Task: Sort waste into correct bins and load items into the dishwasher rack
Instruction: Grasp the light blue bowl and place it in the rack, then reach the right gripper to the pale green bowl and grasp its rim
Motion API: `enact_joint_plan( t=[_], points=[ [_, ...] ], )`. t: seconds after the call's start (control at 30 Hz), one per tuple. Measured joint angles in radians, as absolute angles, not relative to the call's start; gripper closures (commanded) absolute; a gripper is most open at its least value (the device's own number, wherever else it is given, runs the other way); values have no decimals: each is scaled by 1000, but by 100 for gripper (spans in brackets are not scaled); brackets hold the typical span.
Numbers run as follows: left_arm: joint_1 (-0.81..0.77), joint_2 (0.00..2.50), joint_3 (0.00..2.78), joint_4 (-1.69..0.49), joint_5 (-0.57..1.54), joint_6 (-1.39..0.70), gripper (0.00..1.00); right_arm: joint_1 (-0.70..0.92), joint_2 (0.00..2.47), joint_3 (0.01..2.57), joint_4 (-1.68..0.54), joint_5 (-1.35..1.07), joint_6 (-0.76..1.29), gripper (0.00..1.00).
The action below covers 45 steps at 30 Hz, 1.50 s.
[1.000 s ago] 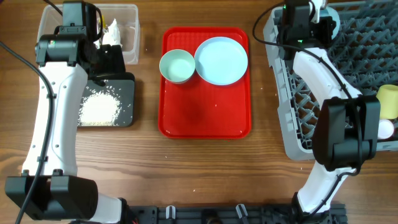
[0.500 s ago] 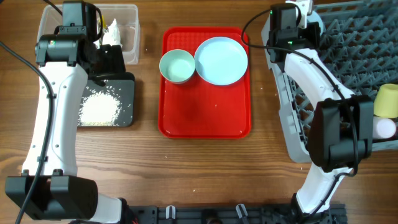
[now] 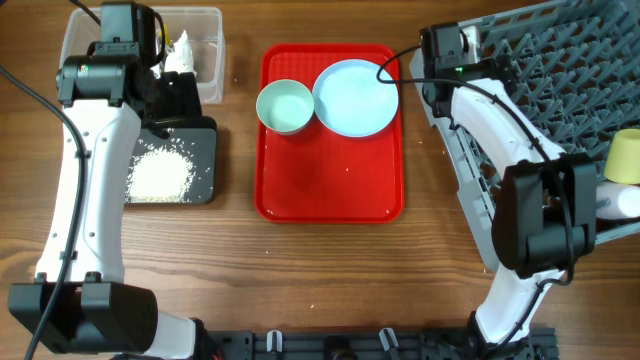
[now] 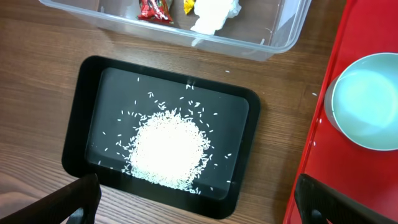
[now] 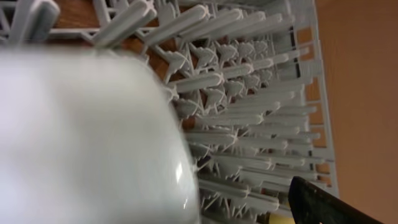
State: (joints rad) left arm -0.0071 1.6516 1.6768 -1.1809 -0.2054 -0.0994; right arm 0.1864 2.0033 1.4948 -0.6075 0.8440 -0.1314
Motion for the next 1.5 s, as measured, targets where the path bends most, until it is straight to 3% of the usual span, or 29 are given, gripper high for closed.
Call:
enact_joint_plan(
  t=[0.27,0.57,0.73,0.87,0.93,1.23,1.5],
  points=[
    [-7,1652,1677,-1181,-206,-99,0,178,1951,1505,-721,672,-56,1],
    [-7,1652,1677,-1181,-205,-99,0,199,1860,1498,-739,316,-43,2],
    [-7,1652,1677,-1181,-205,-99,0,227,1851,1499,-748,198,-20,16],
    [-7,1652,1677,-1181,-206,-99,0,358,1851,1502,-670,120,29,44],
    [-7,1652,1677,-1181,-205,-99,0,416,1851,1502,-619,91,71,51],
    [-7,1652,1677,-1181,-205,-99,0,511,2001,1514,-360,-107,267,63],
    [-7,1652,1677,-1181,-205,-99,0,549,2107,1514,-300,-165,376,71]
  ],
)
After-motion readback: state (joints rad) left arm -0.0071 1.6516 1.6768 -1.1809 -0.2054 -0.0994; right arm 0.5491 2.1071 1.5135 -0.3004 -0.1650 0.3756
